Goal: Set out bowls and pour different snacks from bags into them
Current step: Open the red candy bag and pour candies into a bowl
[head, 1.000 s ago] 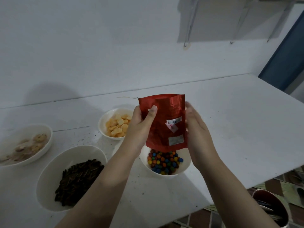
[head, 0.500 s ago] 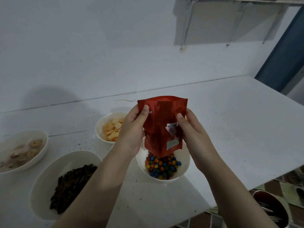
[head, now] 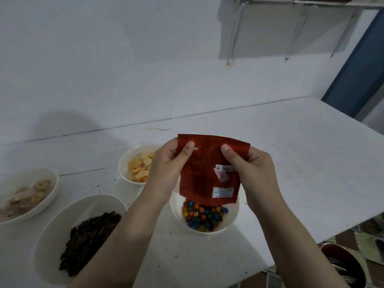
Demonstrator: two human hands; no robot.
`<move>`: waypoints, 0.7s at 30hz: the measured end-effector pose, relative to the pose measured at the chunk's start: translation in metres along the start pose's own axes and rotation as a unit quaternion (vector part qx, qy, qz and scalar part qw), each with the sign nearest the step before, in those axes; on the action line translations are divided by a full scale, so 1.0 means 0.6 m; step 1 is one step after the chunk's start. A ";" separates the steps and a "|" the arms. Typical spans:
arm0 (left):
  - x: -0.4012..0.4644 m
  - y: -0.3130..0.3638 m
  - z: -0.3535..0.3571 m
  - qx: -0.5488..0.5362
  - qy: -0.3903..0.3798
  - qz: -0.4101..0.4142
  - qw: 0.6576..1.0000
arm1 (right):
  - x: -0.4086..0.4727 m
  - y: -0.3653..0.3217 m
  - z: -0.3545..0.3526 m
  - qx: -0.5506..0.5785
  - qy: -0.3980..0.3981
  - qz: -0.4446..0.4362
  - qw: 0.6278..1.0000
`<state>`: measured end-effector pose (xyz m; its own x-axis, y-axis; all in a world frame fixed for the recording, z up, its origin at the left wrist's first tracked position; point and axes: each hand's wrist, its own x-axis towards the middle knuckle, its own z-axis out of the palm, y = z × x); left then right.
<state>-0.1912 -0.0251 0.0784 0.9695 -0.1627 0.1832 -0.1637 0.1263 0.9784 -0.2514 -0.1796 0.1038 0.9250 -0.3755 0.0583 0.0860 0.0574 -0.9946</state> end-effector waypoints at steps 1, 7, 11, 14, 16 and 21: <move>0.000 0.001 -0.006 0.018 -0.035 -0.007 0.999 | 0.000 -0.004 -0.001 0.016 0.017 -0.005 1.000; 0.011 -0.007 -0.029 0.062 -0.148 -0.056 0.985 | -0.001 -0.024 -0.001 0.046 0.052 -0.038 0.997; 0.015 -0.018 -0.040 0.148 -0.208 -0.082 0.963 | 0.002 -0.033 -0.003 0.100 0.069 -0.047 0.992; 0.016 -0.023 -0.050 0.217 -0.231 -0.099 0.943 | 0.003 -0.035 -0.005 0.077 0.058 -0.052 0.994; 0.018 -0.023 -0.050 0.265 -0.236 -0.085 0.931 | 0.001 -0.031 -0.004 0.060 0.052 -0.056 0.995; 0.009 0.018 -0.018 0.048 -0.117 -0.038 0.991 | -0.001 -0.019 -0.001 -0.011 0.022 -0.064 0.998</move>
<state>-0.1857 -0.0140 0.0887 0.9129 -0.3918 0.1147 -0.1191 0.0131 0.9928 -0.2530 -0.1804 0.1150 0.8900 -0.4179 0.1822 0.1939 -0.0146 -0.9809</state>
